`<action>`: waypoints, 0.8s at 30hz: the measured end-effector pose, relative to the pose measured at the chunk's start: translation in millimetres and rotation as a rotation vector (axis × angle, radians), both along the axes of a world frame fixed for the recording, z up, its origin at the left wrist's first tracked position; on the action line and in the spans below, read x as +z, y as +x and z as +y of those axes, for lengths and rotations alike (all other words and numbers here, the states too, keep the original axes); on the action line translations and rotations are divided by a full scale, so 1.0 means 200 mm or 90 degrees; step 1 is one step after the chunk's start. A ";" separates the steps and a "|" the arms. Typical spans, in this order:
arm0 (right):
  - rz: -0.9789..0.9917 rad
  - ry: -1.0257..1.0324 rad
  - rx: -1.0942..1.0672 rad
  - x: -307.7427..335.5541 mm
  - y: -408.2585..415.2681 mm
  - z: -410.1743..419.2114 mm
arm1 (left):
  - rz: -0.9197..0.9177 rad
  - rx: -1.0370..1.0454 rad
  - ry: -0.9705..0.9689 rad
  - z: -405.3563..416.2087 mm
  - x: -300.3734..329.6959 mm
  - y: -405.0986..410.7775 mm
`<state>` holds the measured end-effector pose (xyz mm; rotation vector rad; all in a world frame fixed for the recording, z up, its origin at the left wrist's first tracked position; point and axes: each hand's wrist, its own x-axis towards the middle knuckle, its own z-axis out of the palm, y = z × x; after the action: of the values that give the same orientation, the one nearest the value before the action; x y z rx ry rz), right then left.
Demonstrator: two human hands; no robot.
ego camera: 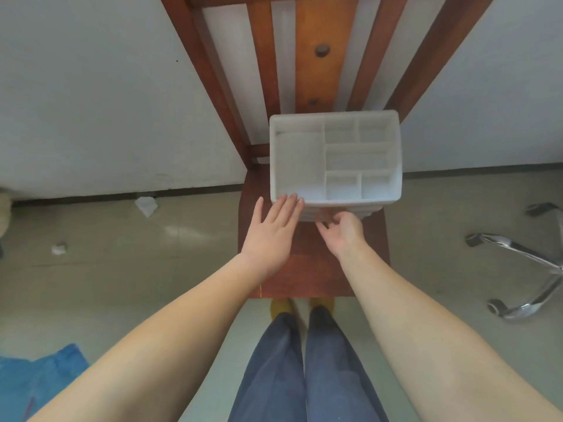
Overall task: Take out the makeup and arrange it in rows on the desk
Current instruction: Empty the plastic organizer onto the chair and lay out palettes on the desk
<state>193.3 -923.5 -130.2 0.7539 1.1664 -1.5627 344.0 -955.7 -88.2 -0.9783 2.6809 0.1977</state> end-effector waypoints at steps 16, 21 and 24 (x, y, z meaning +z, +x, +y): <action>0.034 0.071 0.014 -0.07 0.22 0.47 | 0.016 0.008 -0.016 0.00 -0.05 -0.01; 0.017 0.064 0.190 0.03 0.20 0.56 | 0.095 -0.031 -0.062 0.02 -0.03 0.02; 0.133 0.114 0.679 0.19 0.06 0.58 | 0.181 -0.163 -0.027 0.10 -0.06 0.04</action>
<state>204.6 -806.6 -91.9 -0.0016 1.5132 -0.6435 352.5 -935.0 -99.4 -0.6484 3.0473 0.2430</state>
